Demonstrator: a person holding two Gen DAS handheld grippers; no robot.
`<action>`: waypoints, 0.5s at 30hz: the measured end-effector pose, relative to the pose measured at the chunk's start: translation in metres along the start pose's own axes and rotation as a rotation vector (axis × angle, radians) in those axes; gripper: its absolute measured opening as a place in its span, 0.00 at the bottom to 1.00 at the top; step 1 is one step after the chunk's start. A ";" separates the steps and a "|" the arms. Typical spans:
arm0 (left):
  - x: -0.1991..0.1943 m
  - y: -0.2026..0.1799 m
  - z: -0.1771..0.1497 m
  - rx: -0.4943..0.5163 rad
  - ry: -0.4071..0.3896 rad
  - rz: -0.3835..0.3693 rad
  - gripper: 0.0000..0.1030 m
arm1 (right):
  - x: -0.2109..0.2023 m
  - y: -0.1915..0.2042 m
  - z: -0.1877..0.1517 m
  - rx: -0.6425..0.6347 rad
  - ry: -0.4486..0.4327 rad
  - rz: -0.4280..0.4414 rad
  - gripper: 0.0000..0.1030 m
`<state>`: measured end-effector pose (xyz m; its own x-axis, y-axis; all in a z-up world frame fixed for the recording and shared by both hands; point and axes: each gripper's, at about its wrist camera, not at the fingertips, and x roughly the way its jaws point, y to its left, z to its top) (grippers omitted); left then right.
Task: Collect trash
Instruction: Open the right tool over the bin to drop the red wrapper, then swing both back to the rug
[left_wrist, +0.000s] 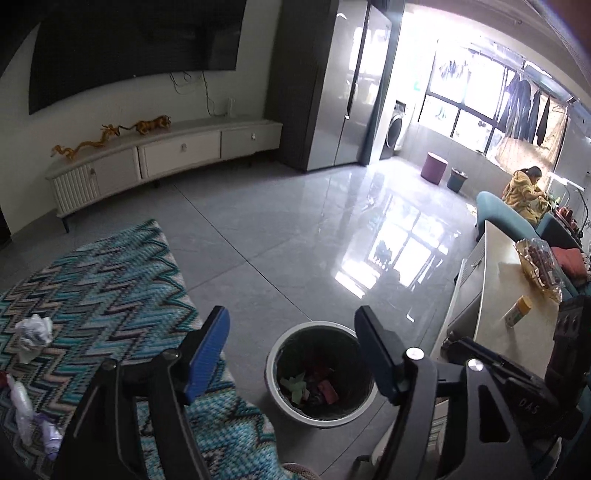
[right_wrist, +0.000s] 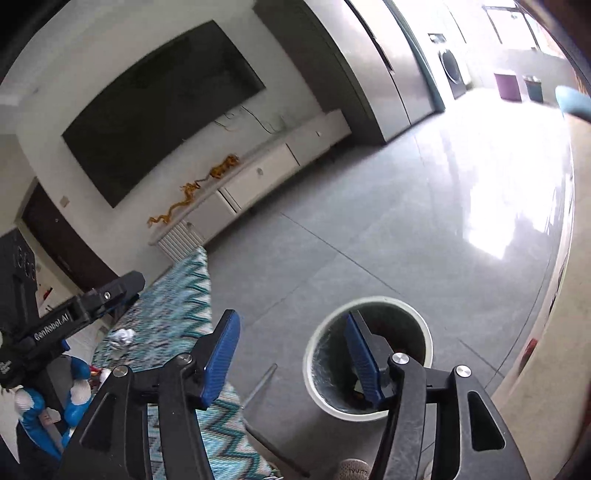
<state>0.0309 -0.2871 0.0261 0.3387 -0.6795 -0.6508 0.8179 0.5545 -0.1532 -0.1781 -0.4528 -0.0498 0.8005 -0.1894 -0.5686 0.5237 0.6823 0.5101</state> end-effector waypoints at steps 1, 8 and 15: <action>-0.010 0.004 -0.001 -0.006 -0.014 0.001 0.67 | -0.005 0.004 0.000 -0.010 -0.009 0.003 0.56; -0.075 0.028 -0.020 -0.014 -0.111 0.081 0.68 | -0.035 0.039 -0.003 -0.077 -0.059 0.038 0.67; -0.132 0.048 -0.042 -0.014 -0.208 0.240 0.68 | -0.053 0.076 -0.012 -0.140 -0.091 0.051 0.85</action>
<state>0.0059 -0.1500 0.0735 0.6101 -0.6116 -0.5036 0.6972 0.7165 -0.0255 -0.1836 -0.3823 0.0115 0.8511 -0.2107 -0.4808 0.4413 0.7832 0.4380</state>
